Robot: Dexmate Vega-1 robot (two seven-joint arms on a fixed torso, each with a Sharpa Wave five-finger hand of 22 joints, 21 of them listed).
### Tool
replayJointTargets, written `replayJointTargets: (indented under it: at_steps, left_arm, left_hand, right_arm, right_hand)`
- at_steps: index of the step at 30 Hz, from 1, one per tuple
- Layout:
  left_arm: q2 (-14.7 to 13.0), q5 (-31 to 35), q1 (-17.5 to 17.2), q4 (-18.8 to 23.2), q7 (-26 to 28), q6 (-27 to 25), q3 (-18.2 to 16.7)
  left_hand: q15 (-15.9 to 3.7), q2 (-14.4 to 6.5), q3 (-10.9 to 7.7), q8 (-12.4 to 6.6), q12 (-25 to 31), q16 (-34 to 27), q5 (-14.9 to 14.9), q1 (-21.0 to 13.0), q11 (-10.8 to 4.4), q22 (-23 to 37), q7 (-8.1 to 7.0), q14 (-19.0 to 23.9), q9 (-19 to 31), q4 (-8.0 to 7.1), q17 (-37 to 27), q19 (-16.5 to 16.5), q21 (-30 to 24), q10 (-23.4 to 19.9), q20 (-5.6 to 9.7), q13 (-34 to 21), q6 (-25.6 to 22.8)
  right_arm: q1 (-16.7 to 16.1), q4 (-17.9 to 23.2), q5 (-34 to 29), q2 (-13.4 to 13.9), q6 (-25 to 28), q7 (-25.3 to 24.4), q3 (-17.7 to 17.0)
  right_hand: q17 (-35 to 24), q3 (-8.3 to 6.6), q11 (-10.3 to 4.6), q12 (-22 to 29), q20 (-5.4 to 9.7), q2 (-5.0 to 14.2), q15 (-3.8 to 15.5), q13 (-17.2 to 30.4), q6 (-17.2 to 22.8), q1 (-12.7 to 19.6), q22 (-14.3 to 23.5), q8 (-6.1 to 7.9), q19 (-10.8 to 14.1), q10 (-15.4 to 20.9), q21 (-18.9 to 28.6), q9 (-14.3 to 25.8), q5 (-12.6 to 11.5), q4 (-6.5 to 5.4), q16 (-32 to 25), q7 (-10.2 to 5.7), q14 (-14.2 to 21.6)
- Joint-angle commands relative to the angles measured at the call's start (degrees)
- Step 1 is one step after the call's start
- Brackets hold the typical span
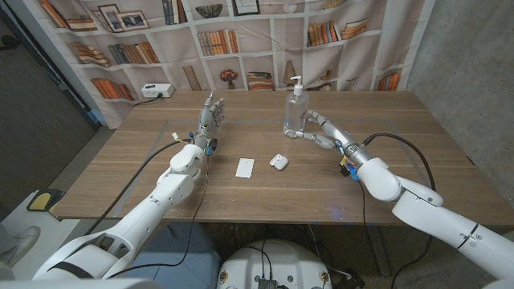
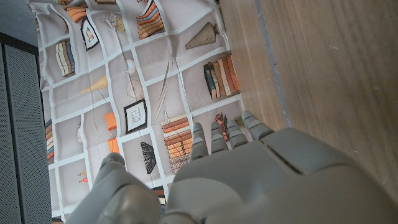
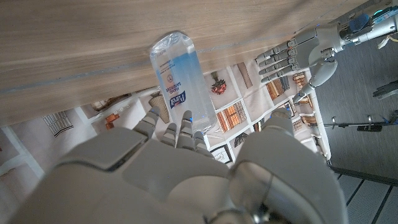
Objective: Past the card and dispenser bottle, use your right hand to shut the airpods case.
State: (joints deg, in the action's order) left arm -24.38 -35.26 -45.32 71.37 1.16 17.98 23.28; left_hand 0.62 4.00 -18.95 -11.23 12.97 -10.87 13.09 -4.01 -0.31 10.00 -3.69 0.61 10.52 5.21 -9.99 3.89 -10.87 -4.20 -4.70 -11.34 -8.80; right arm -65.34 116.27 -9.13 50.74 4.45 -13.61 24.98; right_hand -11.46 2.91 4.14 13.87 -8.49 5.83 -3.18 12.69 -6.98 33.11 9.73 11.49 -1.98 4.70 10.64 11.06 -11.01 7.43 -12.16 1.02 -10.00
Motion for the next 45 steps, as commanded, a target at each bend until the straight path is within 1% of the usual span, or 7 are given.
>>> replayJointTargets:
  at_steps: [1, 13, 18, 25, 27, 32, 45]
  left_arm:
    - [-0.07, -0.12, -0.16, 0.55, 0.19, -0.45, -0.04]
    - [0.05, -0.17, -0.63, 0.83, 0.2, -0.35, 0.1]
    - [-0.04, -0.08, -0.92, 1.14, 0.24, -0.04, 0.06]
    - [-0.12, -0.23, -1.2, 1.44, 0.2, -0.13, 0.03]
    - [-0.13, -0.23, -1.23, 1.44, 0.1, -0.04, 0.04]
    - [-0.34, -0.18, -1.48, 2.09, -0.03, 0.38, -0.07]
    - [-0.18, -0.1, -1.67, 2.14, -0.08, 0.6, 0.08]
  left_hand:
    - [0.06, -0.47, 0.15, 0.03, -0.15, 0.15, 0.27, -0.2, 0.12, 0.1, -0.15, 0.14, 0.15, -0.08, -0.3, -0.06, -0.26, -0.56, 0.29, -0.06, -0.51]
    - [0.04, -0.59, 0.2, 0.02, -0.15, 0.13, 0.27, -0.2, 0.13, 0.1, -0.18, 0.22, 0.15, -0.09, -0.3, -0.08, -0.25, -0.64, 0.34, -0.06, -0.57]
    - [0.07, -0.64, 0.22, 0.04, -0.15, 0.13, 0.27, -0.2, 0.09, 0.1, -0.24, 0.23, 0.15, -0.1, -0.3, -0.07, -0.25, -0.67, 0.37, -0.06, -0.55]
    - [-0.01, -0.73, 0.25, 0.04, -0.19, 0.14, 0.28, -0.22, 0.07, 0.1, -0.18, 0.21, 0.15, -0.11, -0.3, -0.06, -0.26, -0.64, 0.4, -0.06, -0.59]
    - [0.0, -0.74, 0.25, 0.02, -0.19, 0.14, 0.28, -0.22, 0.06, 0.1, -0.2, 0.22, 0.15, -0.11, -0.3, -0.05, -0.26, -0.65, 0.41, -0.06, -0.64]
    - [-0.03, -0.78, 0.27, 0.07, -0.18, 0.13, 0.28, -0.23, 0.1, 0.1, -0.19, 0.25, 0.15, -0.1, -0.3, -0.07, -0.25, -0.71, 0.4, -0.06, -0.54]
    - [-0.1, -0.88, 0.33, -0.01, -0.18, 0.14, 0.28, -0.26, 0.02, 0.1, -0.14, 0.27, 0.15, -0.1, -0.3, -0.05, -0.26, -0.79, 0.44, -0.07, -0.78]
  right_arm:
    - [-1.19, 1.55, -1.56, 0.43, 1.4, -0.53, 0.16]
    - [-1.9, 3.68, -4.14, 0.98, 4.0, -0.65, 0.68]
    - [-2.23, 5.16, -5.87, 1.21, 6.01, -0.9, 0.89]
    - [-2.3, 6.97, -7.95, 0.82, 9.1, -0.84, 1.79]
    - [-2.4, 7.88, -8.85, 0.8, 10.94, -0.53, 2.19]
    - [-2.46, 9.2, -10.46, 1.0, 13.06, -0.15, 2.93]
    - [-1.17, 9.49, -11.75, 0.62, 14.45, 1.34, 4.63]
  right_hand:
    - [-0.18, -0.08, 0.14, 0.23, -0.3, -0.14, -0.04, 0.2, -0.51, 0.7, 0.11, 0.28, 0.41, 0.6, 0.45, 0.31, 0.1, 0.42, -0.41, 0.03, 0.17]
    - [-0.19, -0.12, 0.09, 0.36, -0.33, -0.23, -0.2, 0.26, -0.57, 0.73, 0.11, 0.27, 0.68, 1.24, 0.51, 0.32, 0.18, 0.39, -0.48, 0.01, 0.37]
    - [-0.2, -0.11, 0.08, 0.39, -0.46, -0.31, -0.3, 0.29, -0.85, 0.69, 0.11, 0.17, 0.91, 1.47, 0.57, 0.32, 0.21, 0.36, -0.55, 0.0, 0.55]
    - [-0.21, -0.08, -0.13, 0.61, -0.73, -0.48, -0.34, 0.35, -0.86, 0.68, 0.11, 0.18, 1.43, 2.26, 0.7, 0.32, 0.26, 0.35, -0.74, -0.06, 1.08]
    - [-0.21, -0.08, -0.2, 0.65, -0.75, -0.52, -0.3, 0.36, -0.84, 0.69, 0.11, 0.2, 1.52, 2.43, 0.72, 0.32, 0.27, 0.35, -0.8, -0.04, 1.24]
    - [-0.22, -0.09, -0.09, 0.87, -1.06, -0.64, -0.23, 0.43, -0.73, 0.69, 0.11, 0.26, 2.07, 3.23, 0.85, 0.32, 0.3, 0.34, -1.03, -0.09, 1.87]
    - [-0.24, -0.12, -0.02, 0.81, -1.09, -0.71, -0.29, 0.5, -1.0, 0.71, 0.12, 0.17, 2.28, 3.37, 0.82, 0.32, 0.32, 0.32, -1.03, -0.13, 1.96]
